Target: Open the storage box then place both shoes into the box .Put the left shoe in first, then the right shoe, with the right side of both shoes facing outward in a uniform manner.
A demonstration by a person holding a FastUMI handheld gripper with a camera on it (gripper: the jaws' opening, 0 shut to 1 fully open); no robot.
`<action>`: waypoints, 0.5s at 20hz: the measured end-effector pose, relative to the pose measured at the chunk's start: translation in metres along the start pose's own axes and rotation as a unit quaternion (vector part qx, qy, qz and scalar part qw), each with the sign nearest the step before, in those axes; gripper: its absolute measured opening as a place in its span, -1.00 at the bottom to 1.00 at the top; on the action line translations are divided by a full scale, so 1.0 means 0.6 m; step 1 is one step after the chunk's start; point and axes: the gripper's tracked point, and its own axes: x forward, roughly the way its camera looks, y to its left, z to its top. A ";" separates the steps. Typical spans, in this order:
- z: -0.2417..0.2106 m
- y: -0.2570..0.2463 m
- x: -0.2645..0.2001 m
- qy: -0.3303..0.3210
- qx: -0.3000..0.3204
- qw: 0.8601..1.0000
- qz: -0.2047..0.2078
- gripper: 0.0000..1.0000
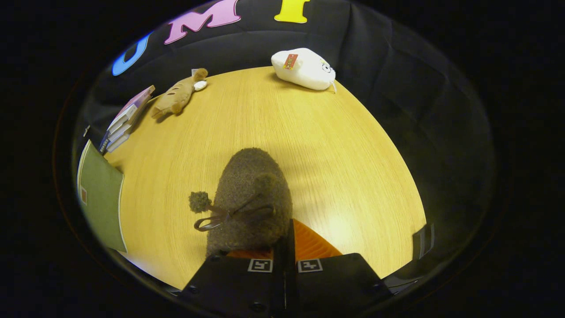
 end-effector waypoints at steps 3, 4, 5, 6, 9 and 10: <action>0.016 0.022 -0.055 -0.014 0.019 1.000 -0.009 -0.88; 0.026 0.036 -0.076 -0.020 0.032 0.999 -0.007 -0.88; 0.037 0.051 -0.096 -0.025 0.046 0.999 -0.004 -0.89; 0.051 0.071 -0.119 -0.033 0.059 0.998 0.003 -0.88; 0.085 0.136 -0.185 -0.054 0.071 0.996 0.020 -0.88; 0.095 0.157 -0.204 -0.060 0.071 0.995 0.026 -0.88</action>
